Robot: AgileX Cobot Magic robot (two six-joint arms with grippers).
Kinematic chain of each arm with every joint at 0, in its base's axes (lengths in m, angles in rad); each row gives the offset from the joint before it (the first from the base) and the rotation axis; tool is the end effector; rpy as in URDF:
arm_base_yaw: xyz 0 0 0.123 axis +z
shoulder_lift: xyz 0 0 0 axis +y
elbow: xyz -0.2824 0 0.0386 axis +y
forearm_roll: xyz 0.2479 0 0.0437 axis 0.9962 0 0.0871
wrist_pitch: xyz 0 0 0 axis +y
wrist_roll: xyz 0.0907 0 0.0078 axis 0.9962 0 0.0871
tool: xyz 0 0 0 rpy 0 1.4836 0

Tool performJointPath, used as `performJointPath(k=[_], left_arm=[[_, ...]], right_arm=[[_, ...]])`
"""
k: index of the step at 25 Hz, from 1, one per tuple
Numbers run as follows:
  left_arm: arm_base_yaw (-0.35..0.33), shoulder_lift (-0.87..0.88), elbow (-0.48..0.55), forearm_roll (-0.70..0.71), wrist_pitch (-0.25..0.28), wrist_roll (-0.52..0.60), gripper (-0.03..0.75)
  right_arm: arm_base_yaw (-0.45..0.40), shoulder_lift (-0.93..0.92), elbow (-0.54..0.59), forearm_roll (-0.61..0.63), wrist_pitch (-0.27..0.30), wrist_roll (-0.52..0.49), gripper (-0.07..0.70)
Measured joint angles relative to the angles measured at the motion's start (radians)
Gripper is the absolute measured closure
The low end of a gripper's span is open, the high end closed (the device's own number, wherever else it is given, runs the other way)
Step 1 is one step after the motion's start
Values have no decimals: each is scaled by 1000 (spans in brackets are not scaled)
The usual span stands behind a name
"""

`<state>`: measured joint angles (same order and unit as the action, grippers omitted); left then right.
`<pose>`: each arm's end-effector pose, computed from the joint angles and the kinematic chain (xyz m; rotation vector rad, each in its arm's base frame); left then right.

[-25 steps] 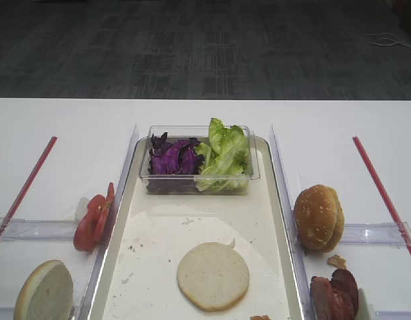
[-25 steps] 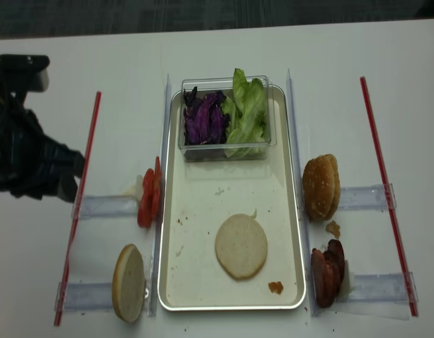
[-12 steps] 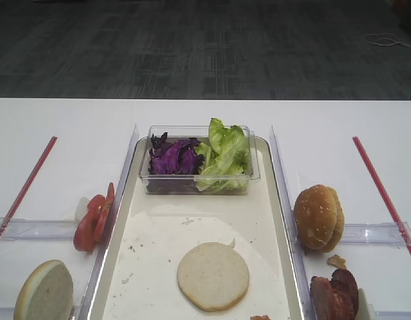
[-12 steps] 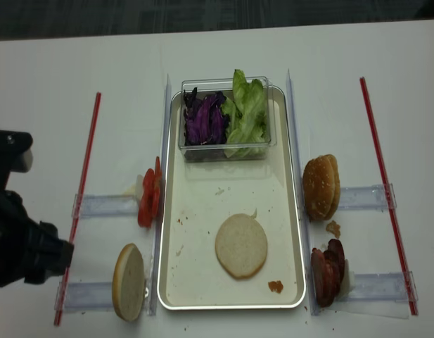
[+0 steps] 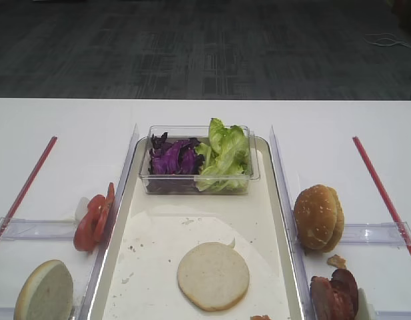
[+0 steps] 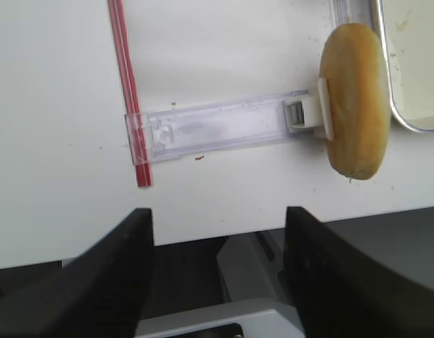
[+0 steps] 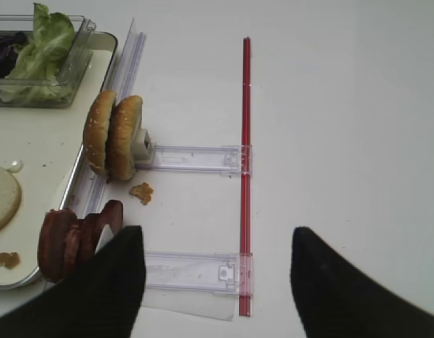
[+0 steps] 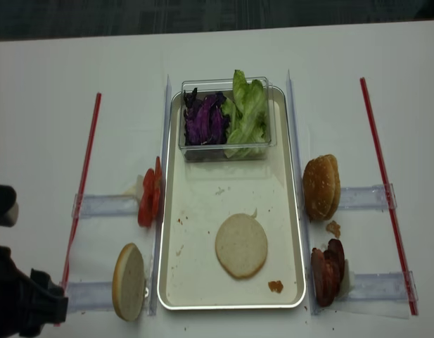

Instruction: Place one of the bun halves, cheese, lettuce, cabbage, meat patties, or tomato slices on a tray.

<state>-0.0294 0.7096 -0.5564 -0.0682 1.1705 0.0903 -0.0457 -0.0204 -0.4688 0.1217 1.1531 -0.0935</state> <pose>0.0921 -0.0084 0.2558 0.1454 2.8007 -0.0799 -0.0085 0.0105 0.2617 -0.0629 2.1406 0.0668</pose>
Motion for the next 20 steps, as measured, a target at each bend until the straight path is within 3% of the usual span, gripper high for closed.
performJointPath(k=[5,20], left_arm=[[0,-68,65,0,-15,-2,324],[0,-289,66,0,-11,-3,324]], right_arm=[[0,0,0,0,0,0,162],[0,0,0,0,0,0,162]])
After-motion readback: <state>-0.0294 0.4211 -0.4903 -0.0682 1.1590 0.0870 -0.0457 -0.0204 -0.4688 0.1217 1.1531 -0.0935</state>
